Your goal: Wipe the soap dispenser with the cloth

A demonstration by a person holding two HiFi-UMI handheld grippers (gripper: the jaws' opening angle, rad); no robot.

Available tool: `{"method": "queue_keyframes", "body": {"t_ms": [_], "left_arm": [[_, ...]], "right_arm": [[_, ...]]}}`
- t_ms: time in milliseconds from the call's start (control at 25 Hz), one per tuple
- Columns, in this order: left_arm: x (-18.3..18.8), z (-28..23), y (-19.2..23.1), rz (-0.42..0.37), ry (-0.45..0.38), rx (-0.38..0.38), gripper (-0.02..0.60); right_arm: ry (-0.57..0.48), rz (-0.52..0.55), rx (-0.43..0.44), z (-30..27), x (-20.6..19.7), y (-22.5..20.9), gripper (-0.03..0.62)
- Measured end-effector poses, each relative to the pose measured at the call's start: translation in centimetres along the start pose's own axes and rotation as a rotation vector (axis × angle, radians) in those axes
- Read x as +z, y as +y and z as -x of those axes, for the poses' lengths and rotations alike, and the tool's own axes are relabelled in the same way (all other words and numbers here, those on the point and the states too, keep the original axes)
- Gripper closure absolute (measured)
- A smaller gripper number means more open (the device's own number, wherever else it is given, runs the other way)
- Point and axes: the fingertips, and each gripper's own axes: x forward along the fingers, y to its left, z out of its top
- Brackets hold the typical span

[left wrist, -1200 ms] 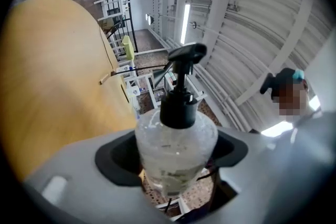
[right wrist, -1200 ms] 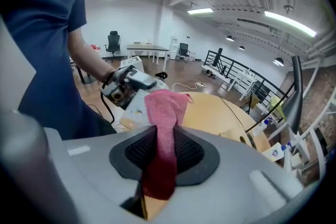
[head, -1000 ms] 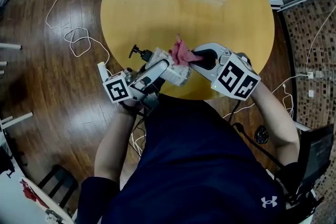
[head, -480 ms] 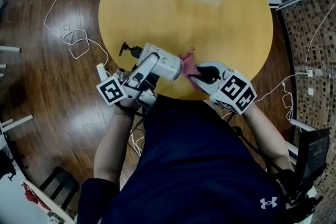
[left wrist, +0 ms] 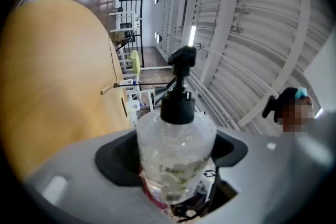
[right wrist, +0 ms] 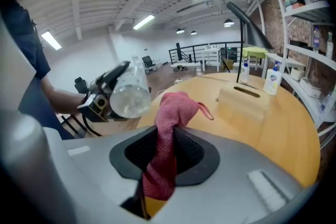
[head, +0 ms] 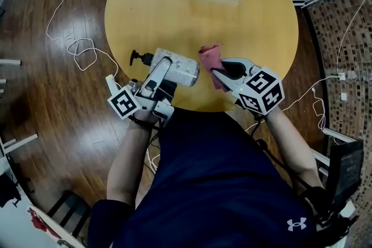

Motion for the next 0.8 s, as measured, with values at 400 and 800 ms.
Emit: {"method": "queue_keyframes", "body": {"t_ms": [400,800], "left_arm": [[0.8,1.1,3.5,-0.108,-0.01,0.152,0.212],[-1.7,-0.3,2.2,-0.056,0.003,0.121,0.212]], "right_arm": [[0.059,0.106,0.217,-0.1,-0.5,8.3,0.5],[0.104,-0.122,0.109,-2.9,-2.5,1.4,0.5]]}}
